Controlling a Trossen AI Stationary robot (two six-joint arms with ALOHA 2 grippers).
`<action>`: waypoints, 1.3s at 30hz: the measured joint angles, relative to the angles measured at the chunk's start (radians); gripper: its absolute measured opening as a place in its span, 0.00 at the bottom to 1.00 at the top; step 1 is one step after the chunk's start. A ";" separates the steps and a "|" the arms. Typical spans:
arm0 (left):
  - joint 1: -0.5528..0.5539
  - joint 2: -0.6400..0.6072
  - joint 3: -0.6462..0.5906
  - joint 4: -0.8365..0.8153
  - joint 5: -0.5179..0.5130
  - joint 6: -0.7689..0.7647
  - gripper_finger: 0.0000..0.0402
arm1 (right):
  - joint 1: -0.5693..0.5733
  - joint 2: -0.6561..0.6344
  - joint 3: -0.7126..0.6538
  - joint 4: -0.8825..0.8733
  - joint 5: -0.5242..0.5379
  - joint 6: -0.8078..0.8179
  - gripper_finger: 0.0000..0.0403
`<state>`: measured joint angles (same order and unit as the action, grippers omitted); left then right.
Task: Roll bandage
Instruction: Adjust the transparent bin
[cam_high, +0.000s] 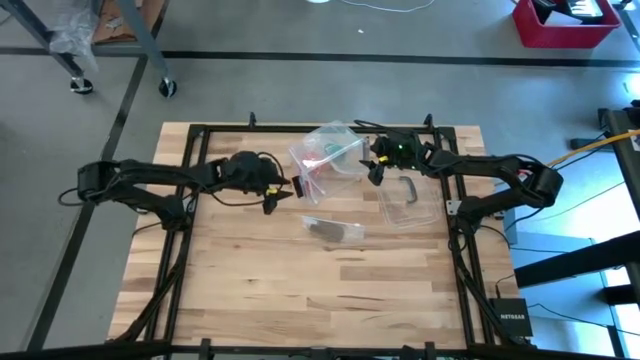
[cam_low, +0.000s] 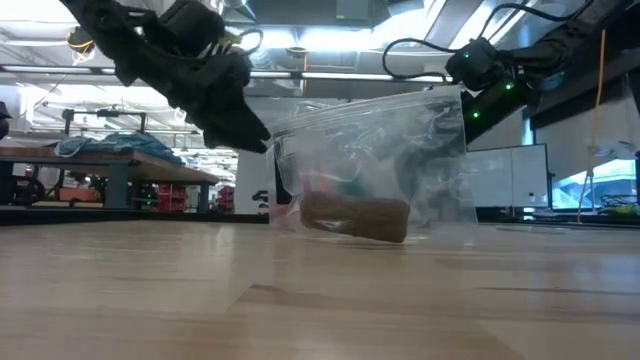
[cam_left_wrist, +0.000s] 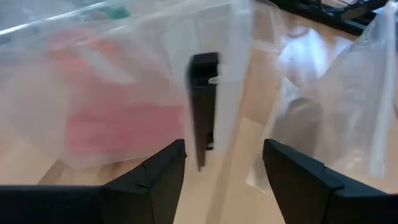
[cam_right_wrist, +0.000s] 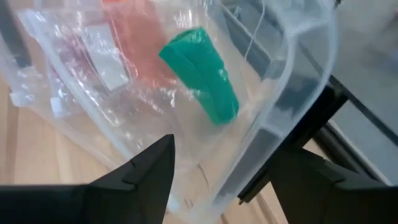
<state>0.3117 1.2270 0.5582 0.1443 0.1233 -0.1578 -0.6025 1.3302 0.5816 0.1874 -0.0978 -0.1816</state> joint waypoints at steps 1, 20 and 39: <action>-0.010 0.000 0.000 0.005 -0.011 -0.001 0.52 | 0.000 0.007 0.000 0.001 0.000 0.008 0.60; -0.041 0.008 0.000 0.033 -0.127 -0.004 0.52 | 0.000 0.127 0.000 0.177 0.072 0.087 0.32; -0.043 0.008 0.000 0.012 -0.127 0.069 0.52 | 0.000 0.125 0.098 -0.042 0.147 0.178 0.10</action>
<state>0.2687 1.2349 0.5582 0.1563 -0.0041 -0.0891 -0.6025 1.4555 0.6791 0.1456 0.0496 -0.0040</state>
